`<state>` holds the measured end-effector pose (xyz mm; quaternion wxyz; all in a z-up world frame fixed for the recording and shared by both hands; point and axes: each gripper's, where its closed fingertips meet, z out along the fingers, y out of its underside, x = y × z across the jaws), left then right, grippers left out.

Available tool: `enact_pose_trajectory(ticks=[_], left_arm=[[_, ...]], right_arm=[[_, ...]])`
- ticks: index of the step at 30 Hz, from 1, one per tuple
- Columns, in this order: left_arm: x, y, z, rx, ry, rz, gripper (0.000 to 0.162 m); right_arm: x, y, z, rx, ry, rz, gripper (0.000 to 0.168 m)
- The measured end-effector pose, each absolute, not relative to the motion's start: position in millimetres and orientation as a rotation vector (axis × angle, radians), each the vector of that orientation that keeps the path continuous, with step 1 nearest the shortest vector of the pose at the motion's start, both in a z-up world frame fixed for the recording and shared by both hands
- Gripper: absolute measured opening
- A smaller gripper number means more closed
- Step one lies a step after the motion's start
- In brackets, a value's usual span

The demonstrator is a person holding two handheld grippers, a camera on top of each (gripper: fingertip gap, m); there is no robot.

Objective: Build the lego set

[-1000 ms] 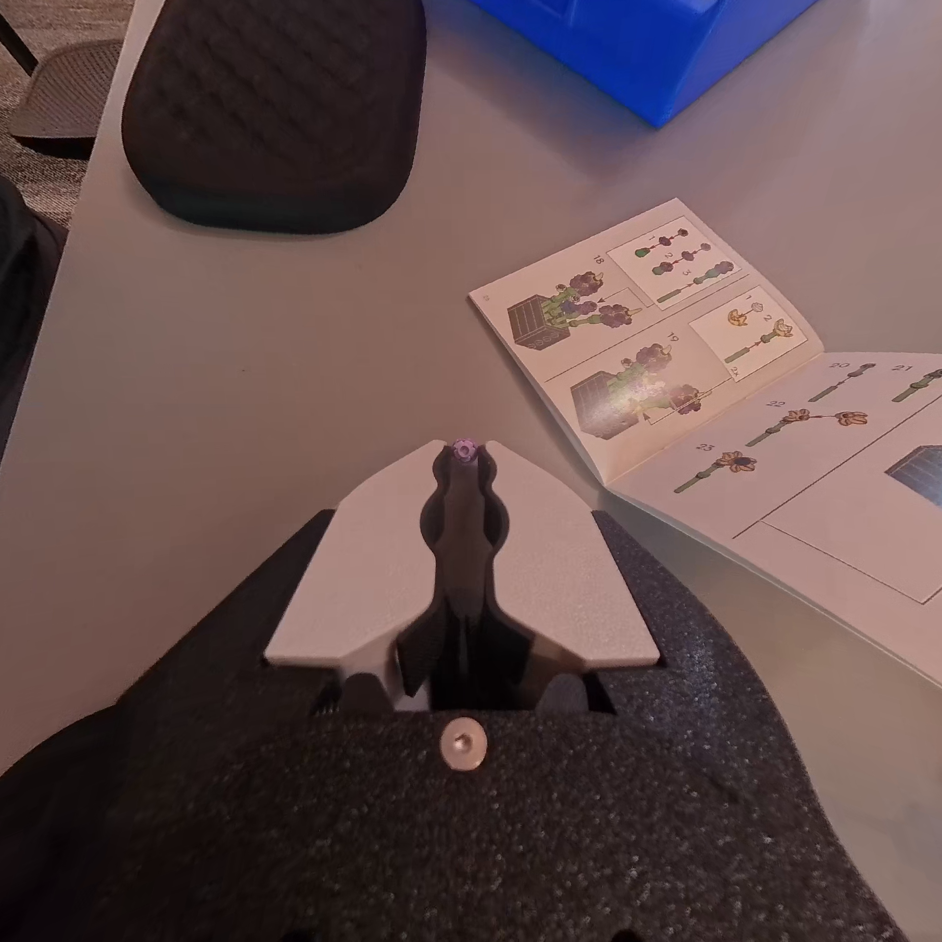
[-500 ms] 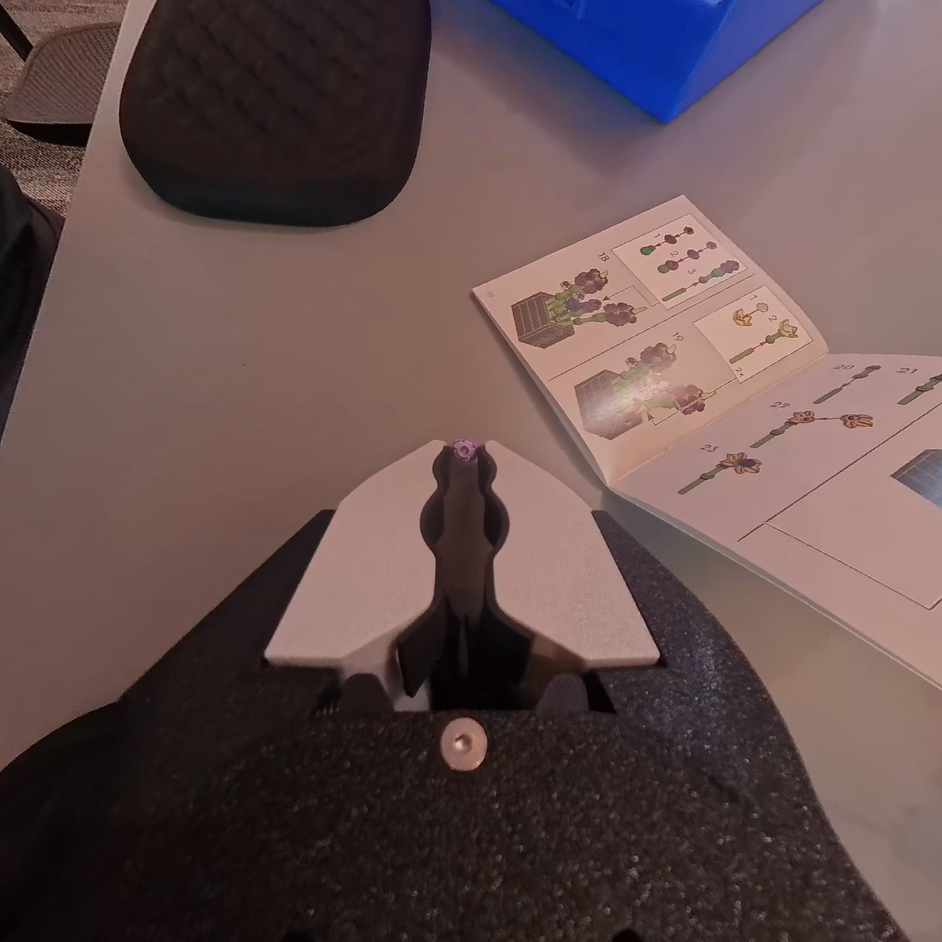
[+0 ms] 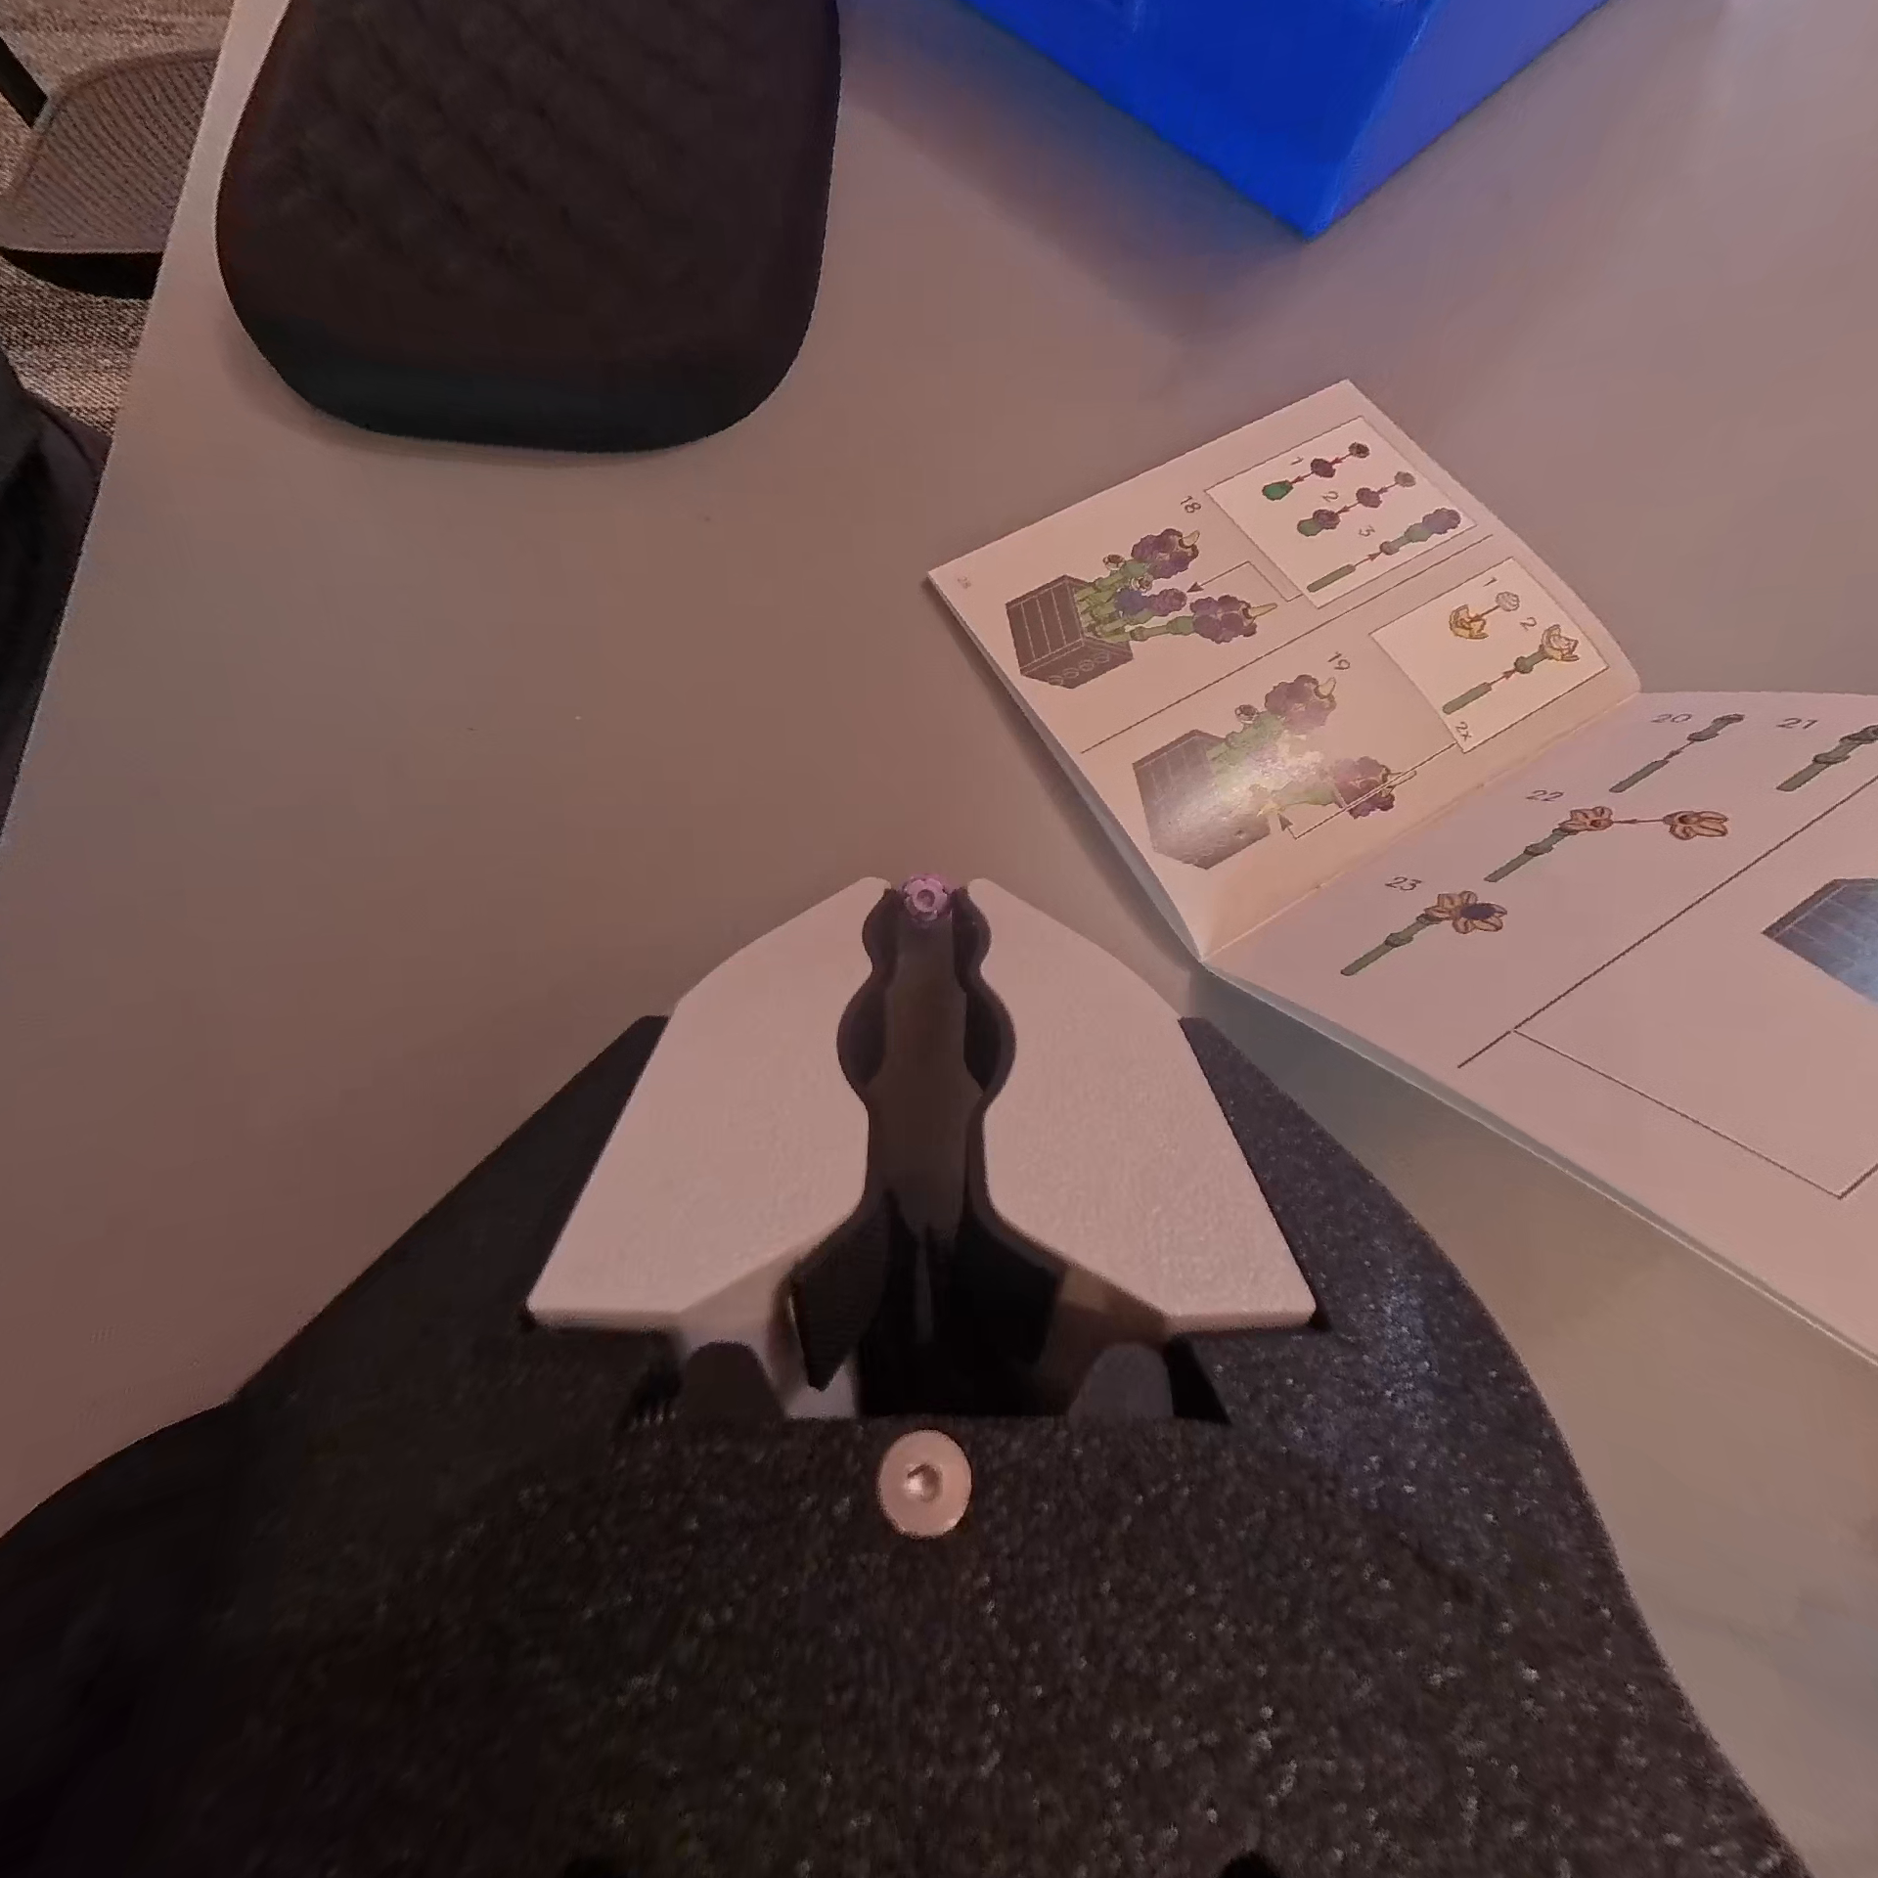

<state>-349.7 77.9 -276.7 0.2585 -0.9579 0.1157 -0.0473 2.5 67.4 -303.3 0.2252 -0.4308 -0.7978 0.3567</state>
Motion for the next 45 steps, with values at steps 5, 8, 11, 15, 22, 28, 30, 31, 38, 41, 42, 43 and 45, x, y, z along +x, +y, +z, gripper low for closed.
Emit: enact_pose_trajectory(ticks=[5, 8, 11, 15, 22, 28, 30, 31, 38, 41, 42, 43, 45], left_arm=[[-344.4, 81.7, -288.2, -2.646, 0.305, -0.204, 0.023], [-346.0, 84.2, -292.5, -2.647, 0.287, -0.198, 0.021], [-345.2, 85.1, -296.5, -2.651, 0.258, -0.224, 0.021], [-346.4, 85.7, -300.4, -2.657, 0.202, -0.269, 0.009], [-347.6, 86.6, -285.8, -2.595, 0.12, -0.33, 0.007], [-297.0, 85.5, -190.1, -2.117, 0.067, -0.56, 0.006], [-257.9, 72.7, -146.8, -1.881, 0.099, -0.674, 0.006], [-237.7, 64.3, -132.4, -1.798, 0.118, -0.714, 0.006], [-107.5, 26.4, -107.2, -1.45, 0.229, -0.894, 0.006], [-69.8, 29.8, -121.6, -1.361, 0.197, -1.015, 0.006], [-60.9, 33.3, -129.4, -1.346, 0.186, -1.045, 0.006], [-53.7, 37.6, -137.4, -1.338, 0.168, -1.073, 0.006], [-42.5, 44.2, -148.2, -1.307, 0.145, -1.135, 0.006]], right_arm=[[3.0, 66.7, -303.4, -1.178, -2.205, 0.978, 0.01], [3.1, 66.5, -303.5, -1.175, -2.207, 0.977, 0.01], [3.1, 66.4, -303.6, -1.173, -2.208, 0.975, 0.01], [3.2, 66.4, -303.7, -1.173, -2.209, 0.974, 0.01], [3.0, 66.5, -303.9, -1.175, -2.211, 0.972, 0.01], [2.2, 67.5, -299.7, -1.164, -2.18, 0.985, 0.01], [1.6, 68.1, -296.9, -1.161, -2.161, 0.999, 0.01], [1.2, 68.2, -294.8, -1.16, -2.148, 1.009, 0.01], [-3.9, 64.8, -248.4, -1.077, -1.898, 1.25, 0.01], [-1.9, 62.6, -215.2, -1.017, -1.712, 1.458, 0.01], [-0.5, 62.9, -206.9, -1.0, -1.659, 1.511, 0.01], [0.8, 64.2, -201.0, -0.987, -1.617, 1.546, 0.01], [2.1, 67.6, -194.3, -0.977, -1.559, 1.577, 0.01]])
